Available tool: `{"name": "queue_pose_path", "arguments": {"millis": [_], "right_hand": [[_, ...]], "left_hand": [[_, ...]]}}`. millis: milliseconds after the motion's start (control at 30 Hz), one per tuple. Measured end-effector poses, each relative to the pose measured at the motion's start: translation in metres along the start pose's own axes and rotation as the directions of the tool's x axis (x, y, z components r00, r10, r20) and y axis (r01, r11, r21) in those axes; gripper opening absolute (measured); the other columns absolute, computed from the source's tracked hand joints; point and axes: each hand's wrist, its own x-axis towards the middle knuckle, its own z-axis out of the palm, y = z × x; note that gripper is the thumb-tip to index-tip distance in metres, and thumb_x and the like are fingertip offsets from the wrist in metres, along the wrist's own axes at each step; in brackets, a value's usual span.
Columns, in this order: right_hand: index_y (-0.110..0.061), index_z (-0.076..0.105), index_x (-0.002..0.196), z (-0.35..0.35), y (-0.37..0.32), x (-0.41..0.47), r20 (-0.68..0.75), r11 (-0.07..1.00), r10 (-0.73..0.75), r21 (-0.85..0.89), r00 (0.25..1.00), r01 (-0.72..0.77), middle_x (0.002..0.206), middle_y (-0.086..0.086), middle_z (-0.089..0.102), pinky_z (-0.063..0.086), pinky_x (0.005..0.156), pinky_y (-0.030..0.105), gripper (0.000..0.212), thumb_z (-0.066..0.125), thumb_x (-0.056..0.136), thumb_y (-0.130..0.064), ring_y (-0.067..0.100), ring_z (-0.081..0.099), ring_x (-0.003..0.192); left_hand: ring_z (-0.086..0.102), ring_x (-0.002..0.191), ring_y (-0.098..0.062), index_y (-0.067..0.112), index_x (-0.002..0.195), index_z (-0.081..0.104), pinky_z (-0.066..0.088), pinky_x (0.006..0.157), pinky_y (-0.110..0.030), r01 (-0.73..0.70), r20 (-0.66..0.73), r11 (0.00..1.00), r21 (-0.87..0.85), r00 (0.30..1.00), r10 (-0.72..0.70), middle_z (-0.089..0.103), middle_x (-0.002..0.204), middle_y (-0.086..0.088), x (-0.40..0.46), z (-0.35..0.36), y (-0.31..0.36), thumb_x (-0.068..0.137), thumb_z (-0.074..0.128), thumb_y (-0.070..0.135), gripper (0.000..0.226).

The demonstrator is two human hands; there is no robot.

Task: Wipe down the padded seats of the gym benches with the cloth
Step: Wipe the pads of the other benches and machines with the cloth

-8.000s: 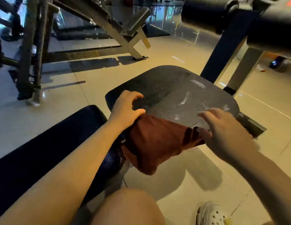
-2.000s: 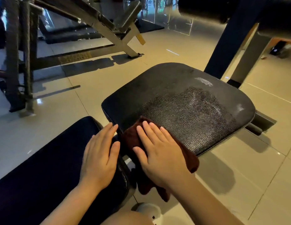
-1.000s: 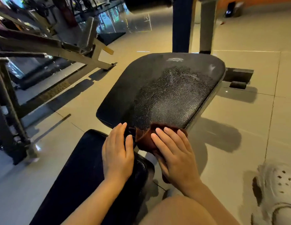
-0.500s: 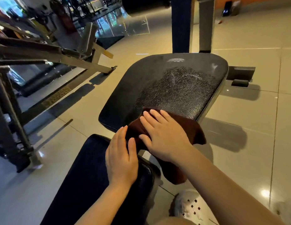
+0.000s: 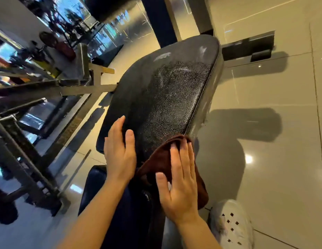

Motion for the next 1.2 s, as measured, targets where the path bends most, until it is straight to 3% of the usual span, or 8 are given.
{"name": "queue_pose_path", "arguments": {"millis": [100,200,400,533,733,933,1067,1200], "right_hand": [[-0.039,-0.003,0.154,0.0,-0.006,0.006,0.022,0.934,0.278,0.226,0.96,-0.276,0.161,-0.022,-0.006,0.004,0.119,0.02,0.063,0.019,0.1,-0.063,0.008,0.0,0.15],[-0.04,-0.004,0.149,0.001,-0.01,0.022,0.049,0.872,0.367,0.33,0.929,-0.362,0.158,-0.028,-0.011,-0.001,0.117,0.014,0.064,0.016,0.095,-0.069,0.001,-0.007,0.148],[-0.032,-0.006,0.145,-0.007,0.009,0.086,0.026,0.901,0.339,0.276,0.94,-0.333,0.156,-0.018,-0.006,-0.004,0.119,0.018,0.066,0.033,0.096,-0.05,0.002,-0.007,0.148],[-0.027,-0.002,0.148,-0.005,0.006,0.081,-0.012,0.903,0.34,0.284,0.94,-0.323,0.158,-0.013,-0.001,-0.001,0.121,0.022,0.063,0.033,0.098,-0.043,0.005,-0.003,0.149],[-0.032,-0.007,0.155,0.009,-0.012,-0.011,0.032,0.961,0.213,0.175,0.977,-0.215,0.162,-0.018,-0.006,0.002,0.121,0.026,0.061,0.019,0.103,-0.051,0.014,0.001,0.151],[-0.022,0.002,0.154,-0.001,0.002,0.045,0.011,0.922,0.248,0.305,0.969,-0.24,0.161,-0.012,0.003,0.003,0.122,0.027,0.063,0.017,0.102,-0.055,0.005,0.0,0.149],[-0.018,0.005,0.154,-0.014,0.025,0.115,0.023,0.915,0.305,0.271,0.952,-0.3,0.162,-0.007,0.003,0.002,0.123,0.032,0.07,0.026,0.096,-0.051,0.003,-0.003,0.148],[-0.011,0.006,0.154,-0.011,0.017,0.099,-0.013,0.929,0.288,0.248,0.958,-0.275,0.163,0.003,0.006,0.002,0.123,0.033,0.071,0.037,0.097,-0.04,0.008,-0.001,0.149]], "left_hand": [[0.027,0.141,-0.007,0.038,0.14,0.031,0.005,0.12,-0.045,-0.05,0.132,0.994,0.099,0.991,0.036,0.034,0.148,0.013,0.008,0.015,-0.003,0.087,0.019,0.057,0.058],[0.015,0.141,0.004,0.043,0.139,0.027,-0.002,0.119,-0.04,-0.036,0.172,0.992,0.125,0.985,0.014,0.027,0.152,0.017,0.009,0.021,-0.007,0.086,0.016,0.059,0.056],[0.004,0.141,0.005,0.046,0.139,0.016,-0.004,0.116,-0.03,-0.02,0.224,0.997,0.072,0.975,0.004,0.013,0.148,0.025,0.014,0.018,-0.011,0.083,0.02,0.064,0.059],[0.0,0.141,0.003,0.043,0.141,0.017,0.003,0.121,-0.038,-0.034,0.229,0.995,0.09,0.973,0.012,0.016,0.152,0.019,0.015,0.019,-0.013,0.086,0.018,0.061,0.058],[0.012,0.146,-0.004,0.044,0.138,0.02,0.007,0.12,-0.04,-0.028,0.245,0.99,0.135,0.97,-0.006,0.023,0.158,0.011,0.017,0.02,-0.012,0.084,0.01,0.061,0.057],[0.014,0.147,-0.006,0.045,0.138,0.02,0.009,0.121,-0.042,-0.052,0.257,0.99,0.128,0.966,0.017,0.019,0.146,0.024,0.016,0.019,-0.012,0.092,0.015,0.056,0.048],[0.016,0.146,-0.007,0.046,0.137,0.022,0.011,0.12,-0.043,-0.029,0.241,0.993,0.119,0.971,-0.001,0.024,0.153,0.018,0.014,0.021,-0.01,0.093,0.016,0.052,0.045],[0.015,0.146,-0.006,0.047,0.137,0.021,0.011,0.12,-0.044,-0.034,0.239,0.991,0.128,0.971,0.003,0.025,0.157,0.013,0.014,0.02,-0.011,0.091,0.015,0.054,0.047]]}}
